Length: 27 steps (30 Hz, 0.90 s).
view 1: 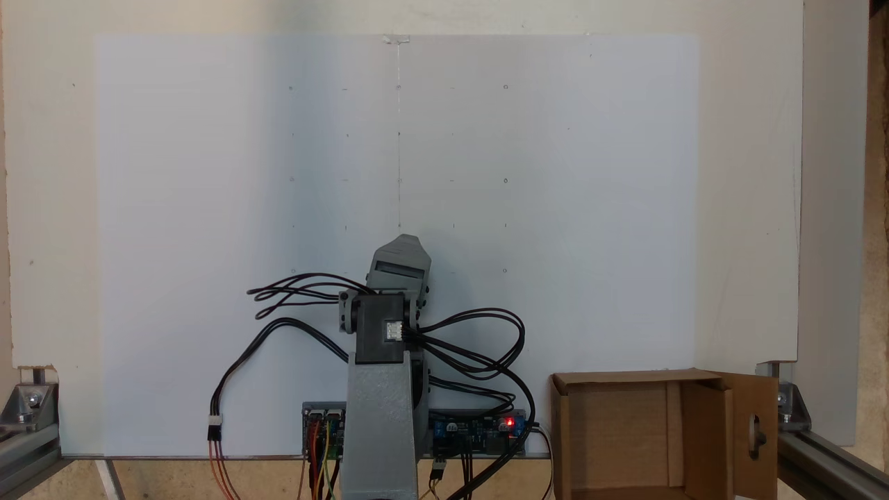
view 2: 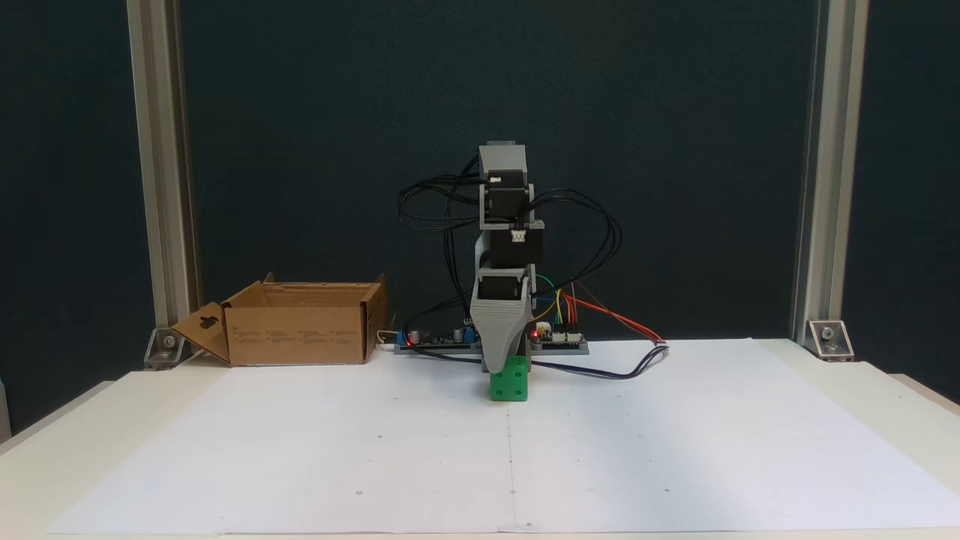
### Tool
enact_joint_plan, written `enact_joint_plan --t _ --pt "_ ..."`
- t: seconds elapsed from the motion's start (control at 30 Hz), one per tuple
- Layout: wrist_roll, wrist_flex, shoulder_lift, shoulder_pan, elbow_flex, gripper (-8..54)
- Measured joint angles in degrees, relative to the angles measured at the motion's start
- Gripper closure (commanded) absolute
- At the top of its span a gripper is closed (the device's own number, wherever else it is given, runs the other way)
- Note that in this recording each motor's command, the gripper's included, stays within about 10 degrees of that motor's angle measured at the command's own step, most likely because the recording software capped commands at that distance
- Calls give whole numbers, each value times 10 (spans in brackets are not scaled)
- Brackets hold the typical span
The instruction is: Grasp a green dice and put it in the bin.
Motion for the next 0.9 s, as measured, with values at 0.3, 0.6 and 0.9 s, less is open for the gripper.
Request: enact_joint_plan --t 0.3,0.6,0.9 --pt "-17 -2 -23 -7 -1 22" --pt "-17 -20 -49 -7 9 22" --pt "-17 -88 -49 -11 40 24"
